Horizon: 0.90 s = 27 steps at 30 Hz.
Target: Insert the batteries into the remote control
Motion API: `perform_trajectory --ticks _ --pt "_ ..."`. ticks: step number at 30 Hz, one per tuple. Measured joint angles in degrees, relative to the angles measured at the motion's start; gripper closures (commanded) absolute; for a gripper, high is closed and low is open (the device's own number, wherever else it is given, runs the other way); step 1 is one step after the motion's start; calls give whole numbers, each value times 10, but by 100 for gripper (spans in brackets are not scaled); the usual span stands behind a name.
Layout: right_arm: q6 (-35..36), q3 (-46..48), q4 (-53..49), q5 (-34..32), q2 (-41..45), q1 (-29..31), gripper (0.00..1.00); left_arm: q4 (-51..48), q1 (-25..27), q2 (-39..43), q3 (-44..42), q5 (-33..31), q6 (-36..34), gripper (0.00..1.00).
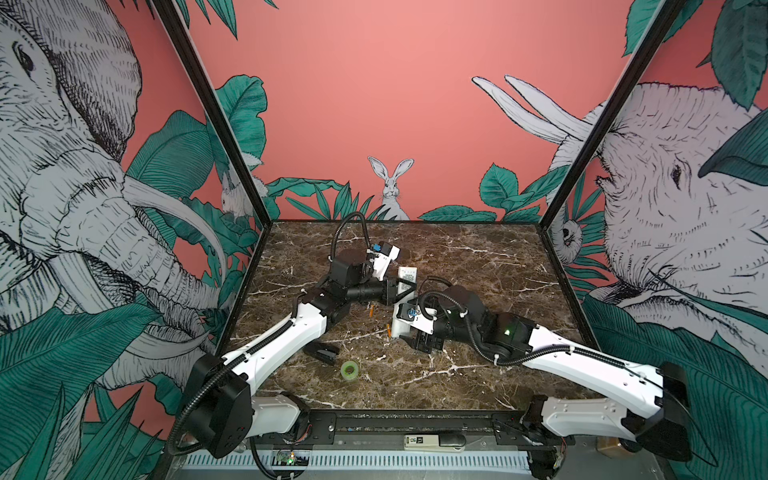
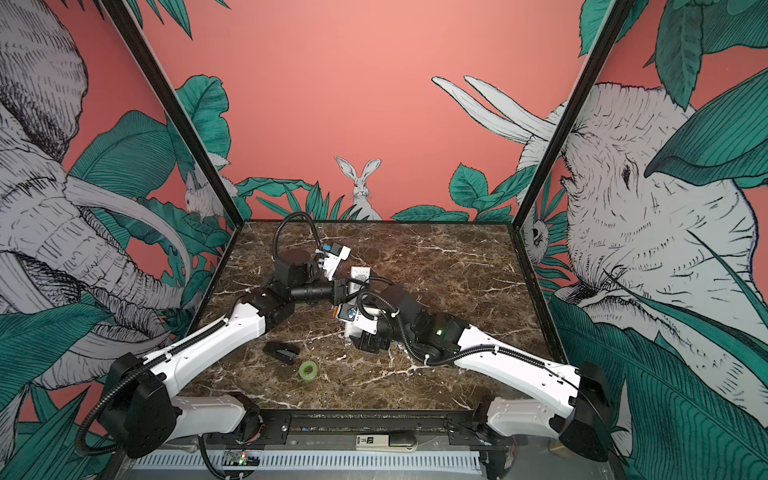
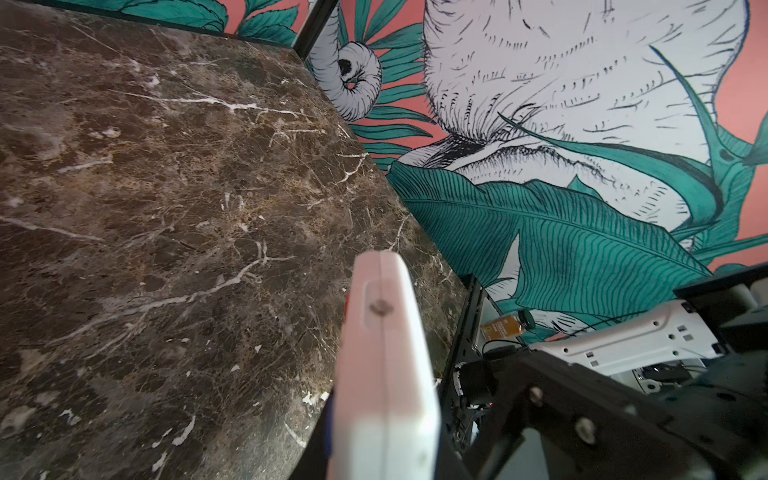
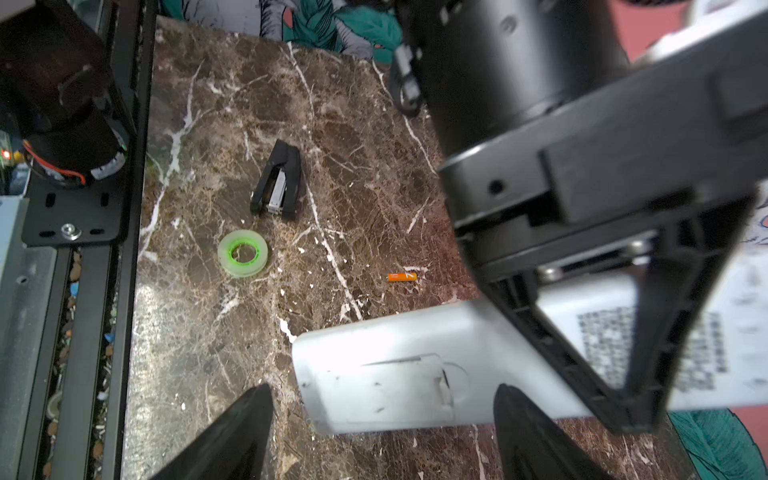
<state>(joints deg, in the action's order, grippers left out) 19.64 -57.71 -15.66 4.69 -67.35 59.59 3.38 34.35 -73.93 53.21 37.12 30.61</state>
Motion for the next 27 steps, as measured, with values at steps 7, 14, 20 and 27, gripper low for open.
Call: perform_trajectory --ticks 7,14,20,27 --pt "-146 1 16 -26 22 -17 13 19 0 0 -11 -93 28 100" --pt "-323 20 44 25 8 -113 13 24 2 0 -21 -174 42 100" --pt "-384 16 54 71 -46 -119 12 29 16 0 -21 -212 46 100" --pt "-411 16 62 96 -80 -123 13 33 35 0 -21 -232 46 100"
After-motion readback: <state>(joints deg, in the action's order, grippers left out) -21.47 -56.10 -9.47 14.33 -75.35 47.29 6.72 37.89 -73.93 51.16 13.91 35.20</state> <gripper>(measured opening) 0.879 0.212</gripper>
